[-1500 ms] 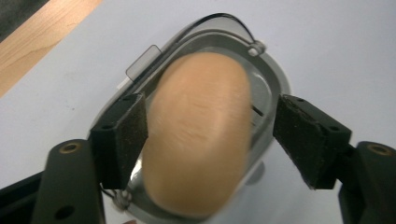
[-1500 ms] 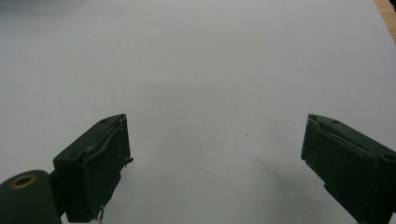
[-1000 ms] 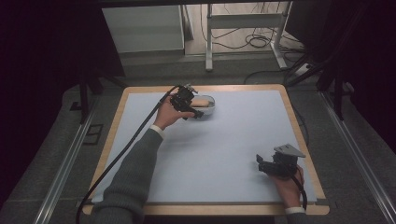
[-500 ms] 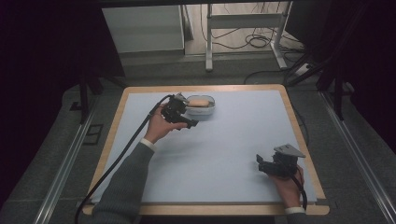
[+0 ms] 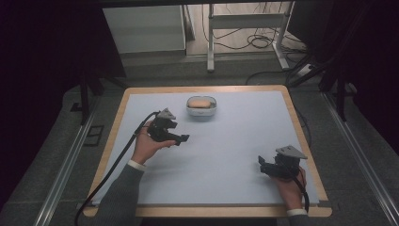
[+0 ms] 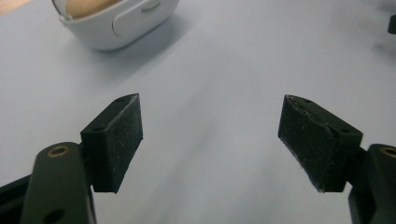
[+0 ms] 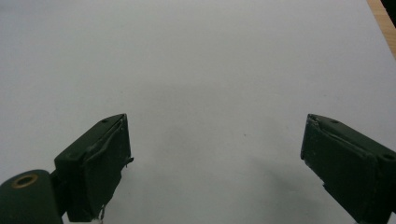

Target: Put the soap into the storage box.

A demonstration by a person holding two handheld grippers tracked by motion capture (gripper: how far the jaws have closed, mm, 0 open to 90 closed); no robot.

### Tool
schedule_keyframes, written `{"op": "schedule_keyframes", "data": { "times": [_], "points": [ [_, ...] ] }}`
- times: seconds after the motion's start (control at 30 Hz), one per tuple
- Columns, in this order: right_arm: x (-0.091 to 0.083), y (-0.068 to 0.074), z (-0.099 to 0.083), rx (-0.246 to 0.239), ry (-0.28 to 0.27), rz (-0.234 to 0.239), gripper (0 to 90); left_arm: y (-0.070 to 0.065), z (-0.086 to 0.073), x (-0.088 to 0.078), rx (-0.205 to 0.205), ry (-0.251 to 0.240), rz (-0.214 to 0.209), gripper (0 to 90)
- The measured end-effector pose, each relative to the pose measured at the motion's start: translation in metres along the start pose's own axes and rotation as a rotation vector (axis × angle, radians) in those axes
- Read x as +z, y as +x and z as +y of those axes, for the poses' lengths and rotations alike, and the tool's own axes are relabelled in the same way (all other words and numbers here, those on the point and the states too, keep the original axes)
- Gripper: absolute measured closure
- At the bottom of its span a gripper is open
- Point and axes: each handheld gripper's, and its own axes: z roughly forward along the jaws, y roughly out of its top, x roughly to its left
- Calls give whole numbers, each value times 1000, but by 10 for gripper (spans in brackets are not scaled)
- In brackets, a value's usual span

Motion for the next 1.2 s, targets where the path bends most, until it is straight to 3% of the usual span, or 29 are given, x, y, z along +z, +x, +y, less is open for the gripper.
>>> {"op": "schedule_keyframes", "data": {
  "times": [0.1,0.33,0.57,1.2],
  "points": [
    [0,0,0,-1,0,-1,85,-4,-14,-7,-16,-14,-11,220],
    [0,1,0,-7,-3,-4,85,-14,-53,-19,-45,-20,19,219],
    [0,1,0,-9,-4,-2,85,-13,-83,-23,-99,-13,49,219],
    [0,-1,0,8,-5,9,85,-10,-87,-25,-115,-31,43,196]
  ]
}}
